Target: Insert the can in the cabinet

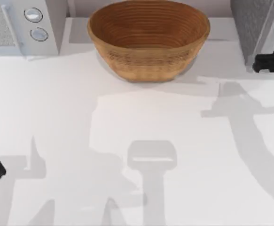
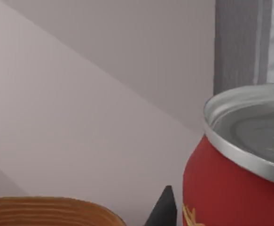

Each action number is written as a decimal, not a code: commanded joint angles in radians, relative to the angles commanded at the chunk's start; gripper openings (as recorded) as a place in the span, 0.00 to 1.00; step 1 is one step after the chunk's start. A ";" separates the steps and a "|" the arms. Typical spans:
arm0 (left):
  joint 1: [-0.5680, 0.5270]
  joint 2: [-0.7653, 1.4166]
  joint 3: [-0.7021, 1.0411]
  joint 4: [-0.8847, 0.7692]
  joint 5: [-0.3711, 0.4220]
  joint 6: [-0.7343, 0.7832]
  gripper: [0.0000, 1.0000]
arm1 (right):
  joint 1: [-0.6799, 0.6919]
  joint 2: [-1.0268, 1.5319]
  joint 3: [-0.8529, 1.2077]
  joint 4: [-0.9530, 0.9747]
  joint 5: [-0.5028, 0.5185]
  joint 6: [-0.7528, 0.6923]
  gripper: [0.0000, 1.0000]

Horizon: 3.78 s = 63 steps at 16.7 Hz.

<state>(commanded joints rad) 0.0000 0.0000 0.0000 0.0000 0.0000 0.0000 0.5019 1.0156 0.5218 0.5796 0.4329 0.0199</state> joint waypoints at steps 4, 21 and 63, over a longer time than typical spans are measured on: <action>0.000 0.000 0.000 0.000 0.000 0.000 1.00 | -0.109 -0.265 -0.097 -0.110 -0.107 -0.012 0.00; 0.000 0.000 0.000 0.000 0.000 0.000 1.00 | -0.499 -1.011 -0.521 -0.578 -0.432 -0.018 0.00; 0.000 0.000 0.000 0.000 0.000 0.000 1.00 | -0.356 0.667 1.678 -1.122 -0.267 0.000 0.00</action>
<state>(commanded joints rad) 0.0000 0.0000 0.0000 0.0000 0.0000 0.0000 0.1458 1.6824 2.1998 -0.5423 0.1664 0.0197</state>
